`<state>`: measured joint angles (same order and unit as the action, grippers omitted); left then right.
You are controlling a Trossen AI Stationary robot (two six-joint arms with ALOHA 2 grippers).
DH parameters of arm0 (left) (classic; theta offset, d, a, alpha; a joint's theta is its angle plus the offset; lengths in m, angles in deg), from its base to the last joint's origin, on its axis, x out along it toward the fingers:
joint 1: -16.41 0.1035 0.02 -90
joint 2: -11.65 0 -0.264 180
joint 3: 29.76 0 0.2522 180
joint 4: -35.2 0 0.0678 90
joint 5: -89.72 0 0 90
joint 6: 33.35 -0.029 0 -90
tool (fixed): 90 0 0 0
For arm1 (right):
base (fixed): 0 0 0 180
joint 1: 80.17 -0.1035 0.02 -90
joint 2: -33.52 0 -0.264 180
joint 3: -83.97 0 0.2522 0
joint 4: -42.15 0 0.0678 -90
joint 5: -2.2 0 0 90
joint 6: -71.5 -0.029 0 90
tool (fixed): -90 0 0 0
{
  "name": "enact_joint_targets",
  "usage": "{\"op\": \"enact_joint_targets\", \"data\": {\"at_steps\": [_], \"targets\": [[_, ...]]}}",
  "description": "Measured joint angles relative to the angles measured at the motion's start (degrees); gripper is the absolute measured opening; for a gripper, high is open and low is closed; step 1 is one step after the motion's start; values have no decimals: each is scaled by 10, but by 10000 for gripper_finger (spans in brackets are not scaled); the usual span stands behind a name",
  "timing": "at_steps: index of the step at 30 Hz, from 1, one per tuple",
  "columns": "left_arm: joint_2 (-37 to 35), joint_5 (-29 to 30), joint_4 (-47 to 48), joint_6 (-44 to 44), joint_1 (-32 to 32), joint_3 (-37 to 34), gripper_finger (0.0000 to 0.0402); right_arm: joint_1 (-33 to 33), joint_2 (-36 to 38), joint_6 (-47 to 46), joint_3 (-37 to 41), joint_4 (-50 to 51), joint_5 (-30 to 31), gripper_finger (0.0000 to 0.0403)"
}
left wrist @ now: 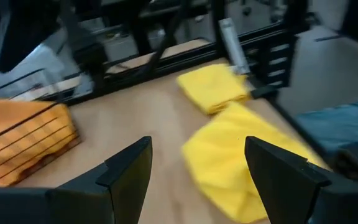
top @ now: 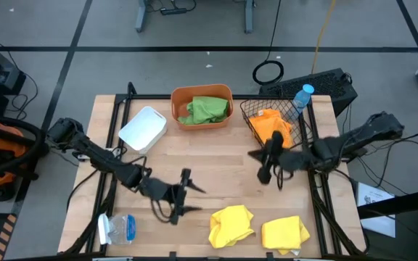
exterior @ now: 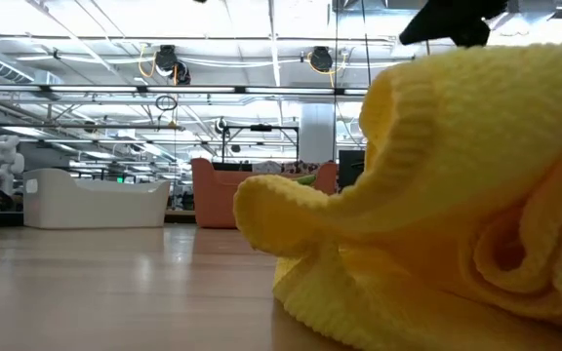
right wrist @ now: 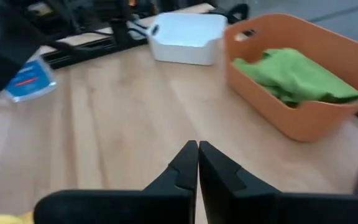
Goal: Sort microfiber towel by color & place in baskets
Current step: Put the left yellow towel into the white bin
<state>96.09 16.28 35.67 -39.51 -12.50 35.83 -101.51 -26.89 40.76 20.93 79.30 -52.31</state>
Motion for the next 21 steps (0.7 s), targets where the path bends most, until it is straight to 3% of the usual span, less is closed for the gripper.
{"op": "enact_joint_targets", "data": {"at_steps": [5, 12, 17, 21], "targets": [[32, 10, -44, 29, -30, 0, 271, -81, -49, 8, 1, -56, 50, 6], [120, 11, -104, 28, -34, 14, 318, -162, -117, 45, 1, -80, 47, 6], [172, 1, -97, 22, -34, 42, 325, -210, -172, 8, 1, -88, -28, 12], [195, -1, -99, 19, -34, 52, 316, -248, -228, -26, 1, -91, -59, 44]]}}
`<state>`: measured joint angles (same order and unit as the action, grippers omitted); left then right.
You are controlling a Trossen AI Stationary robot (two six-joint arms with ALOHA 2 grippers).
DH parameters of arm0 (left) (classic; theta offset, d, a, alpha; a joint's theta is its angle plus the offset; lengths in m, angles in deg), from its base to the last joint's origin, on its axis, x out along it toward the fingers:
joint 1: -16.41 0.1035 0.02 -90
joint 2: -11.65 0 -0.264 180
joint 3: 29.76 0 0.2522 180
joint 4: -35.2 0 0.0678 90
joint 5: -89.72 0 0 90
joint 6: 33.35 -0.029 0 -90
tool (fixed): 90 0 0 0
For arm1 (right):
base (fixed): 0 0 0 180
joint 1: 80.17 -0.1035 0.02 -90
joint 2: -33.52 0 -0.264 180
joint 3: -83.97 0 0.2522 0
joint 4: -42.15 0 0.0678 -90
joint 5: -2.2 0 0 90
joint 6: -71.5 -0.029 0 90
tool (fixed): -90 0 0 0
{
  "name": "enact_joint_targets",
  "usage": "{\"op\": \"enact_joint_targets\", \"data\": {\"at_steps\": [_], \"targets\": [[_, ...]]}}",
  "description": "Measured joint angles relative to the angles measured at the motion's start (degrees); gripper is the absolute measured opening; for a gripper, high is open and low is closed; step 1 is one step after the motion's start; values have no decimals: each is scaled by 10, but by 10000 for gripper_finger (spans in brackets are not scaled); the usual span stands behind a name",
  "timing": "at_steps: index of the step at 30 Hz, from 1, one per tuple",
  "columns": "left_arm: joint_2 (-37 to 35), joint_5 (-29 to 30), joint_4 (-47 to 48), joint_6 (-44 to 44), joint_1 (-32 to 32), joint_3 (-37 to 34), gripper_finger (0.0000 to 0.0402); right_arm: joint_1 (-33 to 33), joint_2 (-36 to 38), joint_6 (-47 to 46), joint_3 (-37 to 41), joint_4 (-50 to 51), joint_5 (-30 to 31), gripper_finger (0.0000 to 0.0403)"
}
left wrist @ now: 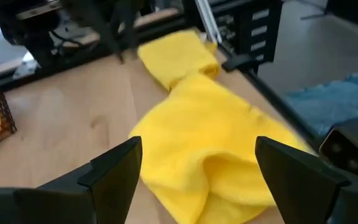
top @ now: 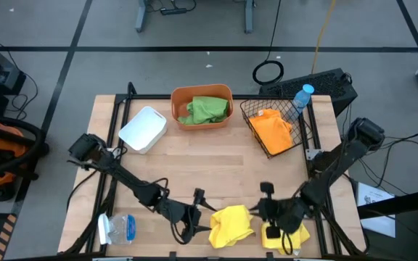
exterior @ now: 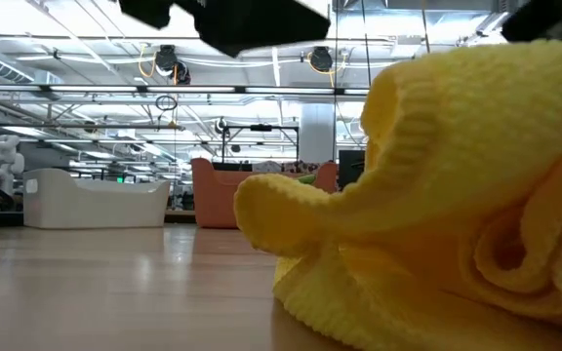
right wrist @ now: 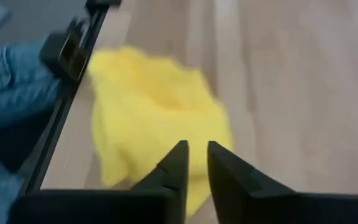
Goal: Sort microfiber towel by color & place in baskets
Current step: Put the left yellow towel into the white bin
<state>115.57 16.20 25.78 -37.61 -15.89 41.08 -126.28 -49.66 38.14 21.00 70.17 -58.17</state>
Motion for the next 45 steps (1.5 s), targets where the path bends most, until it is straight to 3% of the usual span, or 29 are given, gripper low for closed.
{"op": "enact_joint_targets", "data": {"at_steps": [4, 13, 18, 31, 38, 43, 45], "targets": [[18, 0, 2, 6, 2, 0, 302, -33, -47, 5, 0, -11, 2, 99], [29, -2, 0, 25, 7, 0, 285, -61, -115, 133, 0, -86, 44, 260], [29, -2, 1, 25, 7, 0, 285, -55, -164, 207, 0, -158, 44, 294], [29, -2, 1, 25, 7, 0, 285, -16, -199, 250, 0, -206, 30, 211], [29, -2, 2, 25, 7, 0, 285, 31, -227, 250, 0, -205, -28, 116], [28, -2, 8, 25, 7, 0, 285, 53, -235, 246, 0, -215, -41, 25], [28, -2, 16, 25, 7, 0, 285, 58, -235, 246, 0, -226, -41, 9]]}}
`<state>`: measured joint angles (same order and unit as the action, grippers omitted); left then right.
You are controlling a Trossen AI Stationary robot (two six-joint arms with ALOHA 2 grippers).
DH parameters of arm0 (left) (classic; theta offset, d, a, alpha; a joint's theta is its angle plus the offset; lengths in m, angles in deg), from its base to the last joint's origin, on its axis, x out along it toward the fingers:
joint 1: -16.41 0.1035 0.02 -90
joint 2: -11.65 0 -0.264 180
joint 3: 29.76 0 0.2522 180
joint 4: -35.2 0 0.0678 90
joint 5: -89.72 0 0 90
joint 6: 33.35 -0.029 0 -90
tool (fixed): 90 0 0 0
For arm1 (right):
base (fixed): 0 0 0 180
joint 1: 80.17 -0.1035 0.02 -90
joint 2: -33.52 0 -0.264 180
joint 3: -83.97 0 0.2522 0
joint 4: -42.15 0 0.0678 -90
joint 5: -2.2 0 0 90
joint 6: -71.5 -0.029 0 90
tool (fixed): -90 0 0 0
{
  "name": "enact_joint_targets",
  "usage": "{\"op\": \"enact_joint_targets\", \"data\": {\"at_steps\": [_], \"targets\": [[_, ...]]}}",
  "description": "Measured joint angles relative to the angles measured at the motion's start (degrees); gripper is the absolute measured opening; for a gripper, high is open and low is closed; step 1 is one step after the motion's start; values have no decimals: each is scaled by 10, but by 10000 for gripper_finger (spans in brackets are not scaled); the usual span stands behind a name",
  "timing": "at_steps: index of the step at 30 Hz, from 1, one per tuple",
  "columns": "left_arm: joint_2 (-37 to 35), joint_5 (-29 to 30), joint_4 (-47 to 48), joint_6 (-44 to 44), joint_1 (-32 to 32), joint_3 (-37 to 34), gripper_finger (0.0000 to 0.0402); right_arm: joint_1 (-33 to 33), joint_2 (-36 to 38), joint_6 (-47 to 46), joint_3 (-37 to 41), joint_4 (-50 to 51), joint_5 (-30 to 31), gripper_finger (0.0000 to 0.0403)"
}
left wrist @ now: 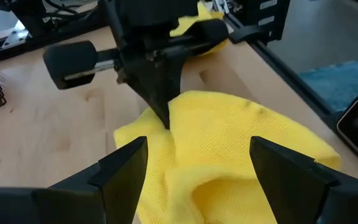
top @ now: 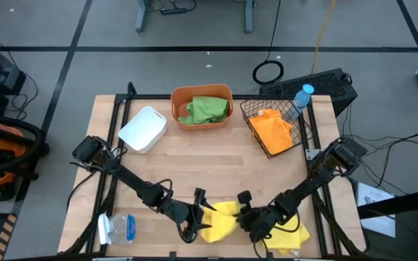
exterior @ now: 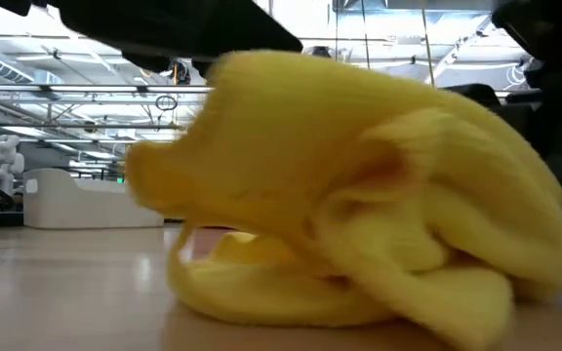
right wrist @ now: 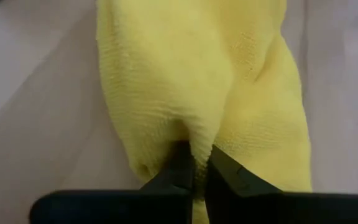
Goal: Sort microfiber towel by color & place in baskets
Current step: Put the left yellow towel into the white bin
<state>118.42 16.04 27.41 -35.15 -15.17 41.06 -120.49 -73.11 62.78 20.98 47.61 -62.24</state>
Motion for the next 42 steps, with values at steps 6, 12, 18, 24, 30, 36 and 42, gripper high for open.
{"op": "enact_joint_targets", "data": {"at_steps": [6, 12, 18, 24, 30, 36, 42], "targets": [[0, 44, 0, -1, 0, 0, 285, 14, 18, -1, 0, -20, 6, 9], [-18, 84, -4, 5, -7, 0, 285, 17, 81, -8, 0, -16, 54, 4], [-65, 179, -6, -2, -32, 0, 285, 29, 166, 27, 0, -18, 111, 3], [-107, 262, -29, -27, -56, 0, 285, 55, 222, 52, 0, -28, 183, 1], [-113, 315, -119, -133, -60, 0, 298, 95, 235, 97, 0, -67, 198, 1], [-113, 358, -127, -151, -28, 0, 324, 131, 235, 131, 0, -108, 200, 0], [-113, 394, -69, -150, 24, 0, 328, 158, 235, 141, 0, -118, 196, 0]]}}
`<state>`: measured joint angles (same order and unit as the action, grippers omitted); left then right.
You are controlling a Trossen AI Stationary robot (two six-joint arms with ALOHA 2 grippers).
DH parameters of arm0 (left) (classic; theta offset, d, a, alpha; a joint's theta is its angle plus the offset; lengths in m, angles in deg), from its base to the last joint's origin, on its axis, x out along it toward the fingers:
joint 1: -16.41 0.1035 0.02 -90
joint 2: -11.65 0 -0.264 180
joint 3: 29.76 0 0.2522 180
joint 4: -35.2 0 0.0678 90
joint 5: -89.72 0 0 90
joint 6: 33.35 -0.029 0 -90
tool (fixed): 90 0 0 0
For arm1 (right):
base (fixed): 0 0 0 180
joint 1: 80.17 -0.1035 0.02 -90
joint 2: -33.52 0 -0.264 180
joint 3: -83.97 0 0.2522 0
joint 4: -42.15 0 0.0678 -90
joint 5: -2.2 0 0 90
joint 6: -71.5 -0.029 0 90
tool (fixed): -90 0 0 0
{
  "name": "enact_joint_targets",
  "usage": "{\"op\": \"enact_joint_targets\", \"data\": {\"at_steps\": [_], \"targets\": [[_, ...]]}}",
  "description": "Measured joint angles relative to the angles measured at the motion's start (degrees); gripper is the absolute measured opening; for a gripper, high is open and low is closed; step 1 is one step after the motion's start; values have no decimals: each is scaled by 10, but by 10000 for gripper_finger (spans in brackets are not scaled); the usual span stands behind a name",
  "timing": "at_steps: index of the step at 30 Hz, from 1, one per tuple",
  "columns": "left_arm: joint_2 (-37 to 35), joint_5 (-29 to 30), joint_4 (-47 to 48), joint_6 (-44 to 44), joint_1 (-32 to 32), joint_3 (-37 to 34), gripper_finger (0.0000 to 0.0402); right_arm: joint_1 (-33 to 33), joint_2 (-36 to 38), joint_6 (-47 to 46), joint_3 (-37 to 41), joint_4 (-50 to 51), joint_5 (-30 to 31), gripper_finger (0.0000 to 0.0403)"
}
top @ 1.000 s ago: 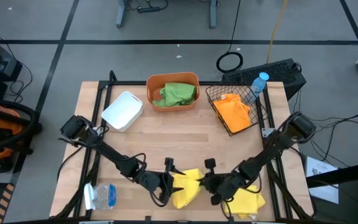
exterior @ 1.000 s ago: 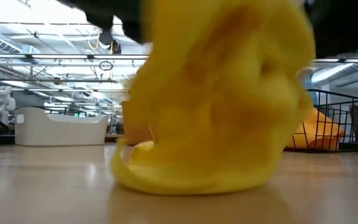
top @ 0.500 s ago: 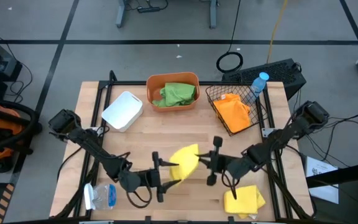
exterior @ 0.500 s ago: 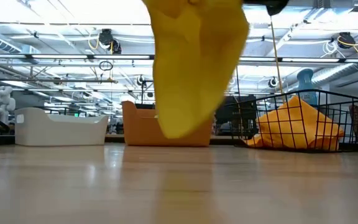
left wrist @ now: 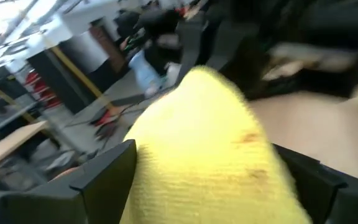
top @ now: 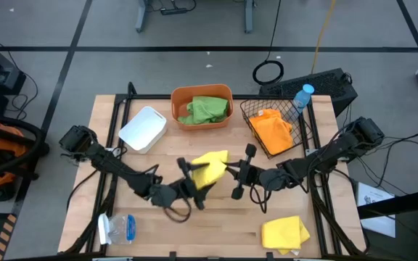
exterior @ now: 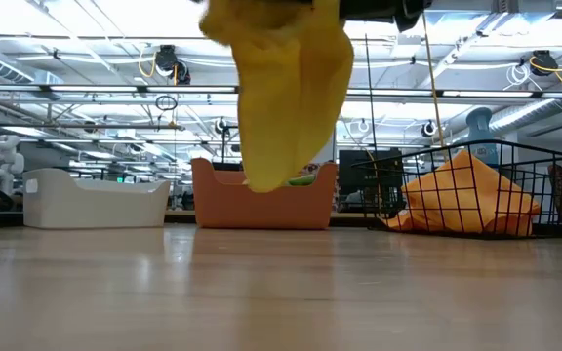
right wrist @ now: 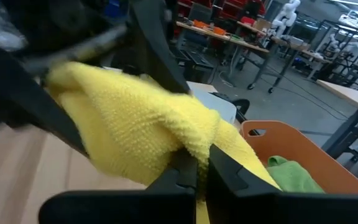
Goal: Sort microfiber towel by color & place in baskets
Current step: Put the left yellow towel into the white bin
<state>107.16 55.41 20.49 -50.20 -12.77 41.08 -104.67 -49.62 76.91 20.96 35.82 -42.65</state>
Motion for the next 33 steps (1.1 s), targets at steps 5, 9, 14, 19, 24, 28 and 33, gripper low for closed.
{"op": "enact_joint_targets", "data": {"at_steps": [5, 9, 14, 19, 24, 28, 33], "targets": [[0, -1, 37, 4, 36, 0, 288, 16, 0, 13, 0, -12, -5, 0], [0, 12, 42, -15, 54, 0, 199, 32, 0, 15, 0, -12, -34, 1], [-15, 30, 52, -16, 59, -1, 36, 53, 0, 15, 0, -14, -64, 13], [-61, 30, 113, -15, 60, -1, 26, 69, 0, 15, -1, -21, -67, 48], [-125, 34, 220, 2, 66, 0, 19, 81, 0, 20, -1, -17, -65, 101], [-197, 33, 373, 65, 73, 0, 18, 89, 0, 28, -1, -2, -65, 139], [-307, -9, 568, 173, 82, 0, 18, 99, 0, 28, 0, 29, -65, 164]]}}
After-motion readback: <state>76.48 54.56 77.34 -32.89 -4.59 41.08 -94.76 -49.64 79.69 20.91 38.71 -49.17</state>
